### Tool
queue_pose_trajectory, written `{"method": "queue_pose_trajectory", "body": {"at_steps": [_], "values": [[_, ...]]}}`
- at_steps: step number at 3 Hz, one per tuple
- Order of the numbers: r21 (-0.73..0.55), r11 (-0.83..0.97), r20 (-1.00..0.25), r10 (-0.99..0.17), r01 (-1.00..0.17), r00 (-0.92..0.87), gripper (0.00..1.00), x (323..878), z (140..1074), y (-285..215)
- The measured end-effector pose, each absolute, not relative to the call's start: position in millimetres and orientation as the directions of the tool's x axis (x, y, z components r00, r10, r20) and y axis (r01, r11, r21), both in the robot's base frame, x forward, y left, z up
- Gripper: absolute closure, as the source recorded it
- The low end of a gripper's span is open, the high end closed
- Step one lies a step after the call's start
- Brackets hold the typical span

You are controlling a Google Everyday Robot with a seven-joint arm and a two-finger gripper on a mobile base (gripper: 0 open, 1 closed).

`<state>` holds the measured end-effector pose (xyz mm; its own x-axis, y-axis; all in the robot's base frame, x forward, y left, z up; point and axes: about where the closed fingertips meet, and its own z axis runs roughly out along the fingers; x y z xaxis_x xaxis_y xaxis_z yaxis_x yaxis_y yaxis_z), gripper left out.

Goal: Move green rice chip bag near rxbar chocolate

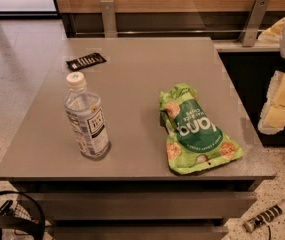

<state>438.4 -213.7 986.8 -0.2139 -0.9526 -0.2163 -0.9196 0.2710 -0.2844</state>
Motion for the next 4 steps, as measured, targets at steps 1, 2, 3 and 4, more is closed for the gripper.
{"method": "queue_pose_trajectory", "body": {"at_steps": [1,2,3,4], "values": [[-0.285,0.271,-0.216,-0.953,-0.92,-0.214,0.0,438,987,-214],[-0.278,0.304,-0.237,-0.941,-0.911,-0.241,0.0,440,977,-196],[-0.245,0.347,-0.283,-0.918,-0.905,-0.276,0.0,441,956,-172],[-0.185,0.392,-0.33,-0.889,-0.901,-0.318,0.0,448,924,-151]]}}
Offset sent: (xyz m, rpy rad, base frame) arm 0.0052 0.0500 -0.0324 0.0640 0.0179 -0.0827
